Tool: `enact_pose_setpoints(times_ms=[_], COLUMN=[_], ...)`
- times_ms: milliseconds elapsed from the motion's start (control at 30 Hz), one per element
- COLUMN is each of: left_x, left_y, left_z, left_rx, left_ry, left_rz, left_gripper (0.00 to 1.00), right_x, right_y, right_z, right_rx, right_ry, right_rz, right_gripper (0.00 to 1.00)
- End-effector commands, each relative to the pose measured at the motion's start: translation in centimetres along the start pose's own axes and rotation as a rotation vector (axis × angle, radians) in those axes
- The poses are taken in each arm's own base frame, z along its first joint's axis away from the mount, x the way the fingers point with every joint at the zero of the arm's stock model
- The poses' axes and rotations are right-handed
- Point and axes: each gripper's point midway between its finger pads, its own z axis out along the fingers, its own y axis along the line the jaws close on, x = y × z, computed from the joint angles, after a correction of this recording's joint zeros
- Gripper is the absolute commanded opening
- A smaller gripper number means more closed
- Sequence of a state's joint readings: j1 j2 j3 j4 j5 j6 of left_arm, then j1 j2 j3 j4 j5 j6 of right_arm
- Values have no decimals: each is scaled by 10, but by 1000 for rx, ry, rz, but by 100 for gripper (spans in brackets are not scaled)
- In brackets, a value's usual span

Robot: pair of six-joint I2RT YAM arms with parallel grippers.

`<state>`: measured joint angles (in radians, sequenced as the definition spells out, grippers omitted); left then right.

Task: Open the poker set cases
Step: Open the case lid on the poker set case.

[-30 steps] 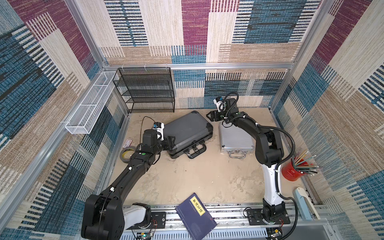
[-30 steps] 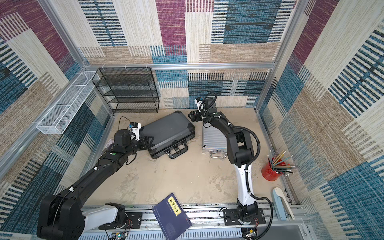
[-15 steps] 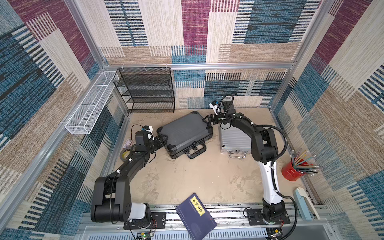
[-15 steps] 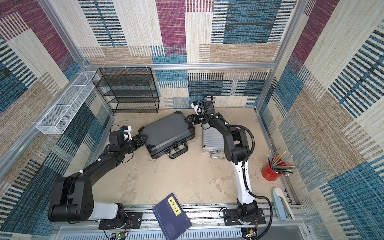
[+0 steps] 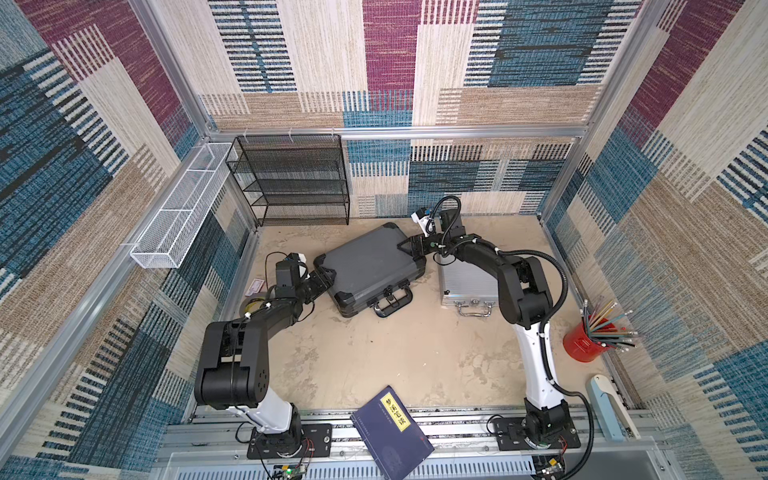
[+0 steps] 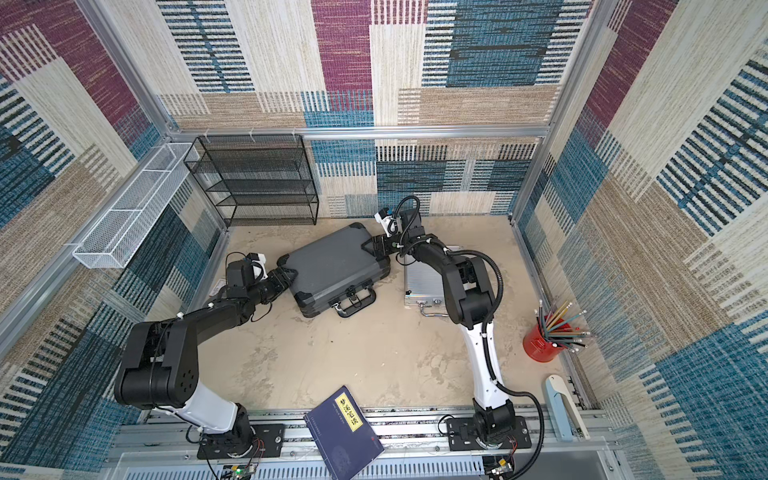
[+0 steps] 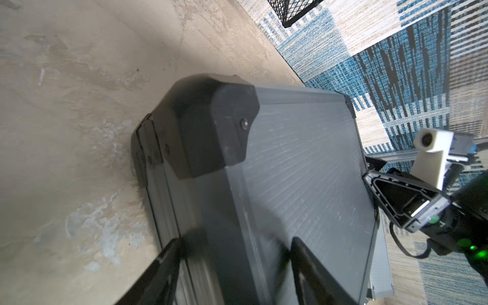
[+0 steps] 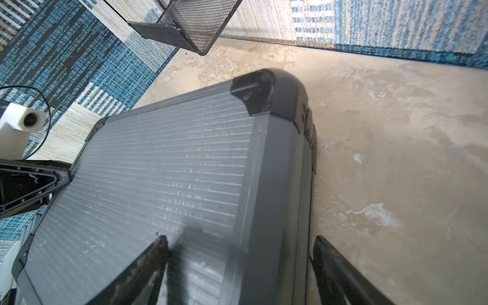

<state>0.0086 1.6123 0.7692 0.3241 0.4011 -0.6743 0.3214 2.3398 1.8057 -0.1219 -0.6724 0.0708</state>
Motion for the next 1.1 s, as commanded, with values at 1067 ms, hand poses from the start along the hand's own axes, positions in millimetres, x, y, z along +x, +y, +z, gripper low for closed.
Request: enact_pose_setpoints(times_ms=[1067], left_x=[-2], left_y=[-22], left_z=[37], left_rx=[119], left_ry=[75], left_rz=[133], left_gripper=[66], right_x=[127], right_y=[126], right_z=[-11], right_rx=[-197], right_ry=[157], right_rz=[277], right_gripper=[76])
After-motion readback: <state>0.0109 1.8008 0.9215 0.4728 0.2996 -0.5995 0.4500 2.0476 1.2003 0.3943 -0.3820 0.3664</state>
